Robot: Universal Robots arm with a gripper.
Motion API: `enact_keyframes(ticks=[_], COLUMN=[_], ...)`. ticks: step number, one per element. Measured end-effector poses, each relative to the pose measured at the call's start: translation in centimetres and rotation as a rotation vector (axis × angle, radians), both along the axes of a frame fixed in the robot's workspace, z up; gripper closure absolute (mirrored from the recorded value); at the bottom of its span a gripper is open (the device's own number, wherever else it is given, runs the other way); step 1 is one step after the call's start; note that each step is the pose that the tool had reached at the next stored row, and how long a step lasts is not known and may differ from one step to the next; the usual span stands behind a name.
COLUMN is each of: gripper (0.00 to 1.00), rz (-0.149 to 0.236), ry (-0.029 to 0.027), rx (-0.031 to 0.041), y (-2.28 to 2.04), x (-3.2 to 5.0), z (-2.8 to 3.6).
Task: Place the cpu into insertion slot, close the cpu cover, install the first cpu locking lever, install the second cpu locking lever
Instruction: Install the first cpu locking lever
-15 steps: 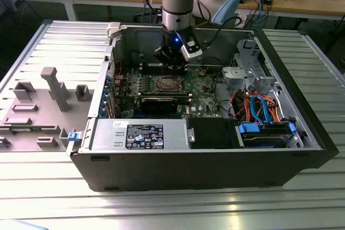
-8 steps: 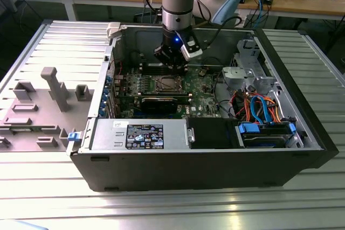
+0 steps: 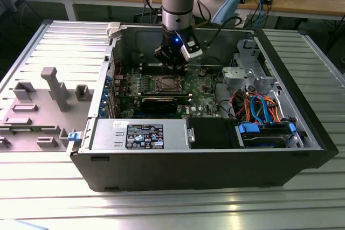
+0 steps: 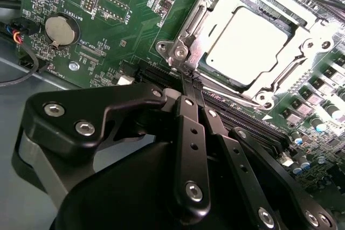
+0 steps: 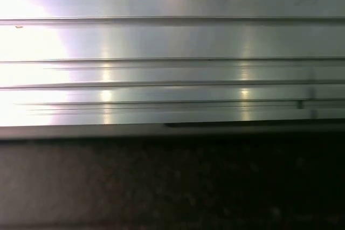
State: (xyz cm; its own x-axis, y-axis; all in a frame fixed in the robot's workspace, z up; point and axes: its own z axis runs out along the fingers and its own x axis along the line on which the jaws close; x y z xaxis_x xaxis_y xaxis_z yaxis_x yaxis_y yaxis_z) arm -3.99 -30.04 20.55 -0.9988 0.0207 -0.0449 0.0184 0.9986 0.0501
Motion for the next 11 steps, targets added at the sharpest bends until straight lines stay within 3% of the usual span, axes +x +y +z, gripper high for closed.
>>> enact_keyframes(ticks=[11], gripper=[0.89], rz=[0.0], ry=[0.0], rx=[-0.0004], y=[-0.19], x=[0.05], z=[-0.16])
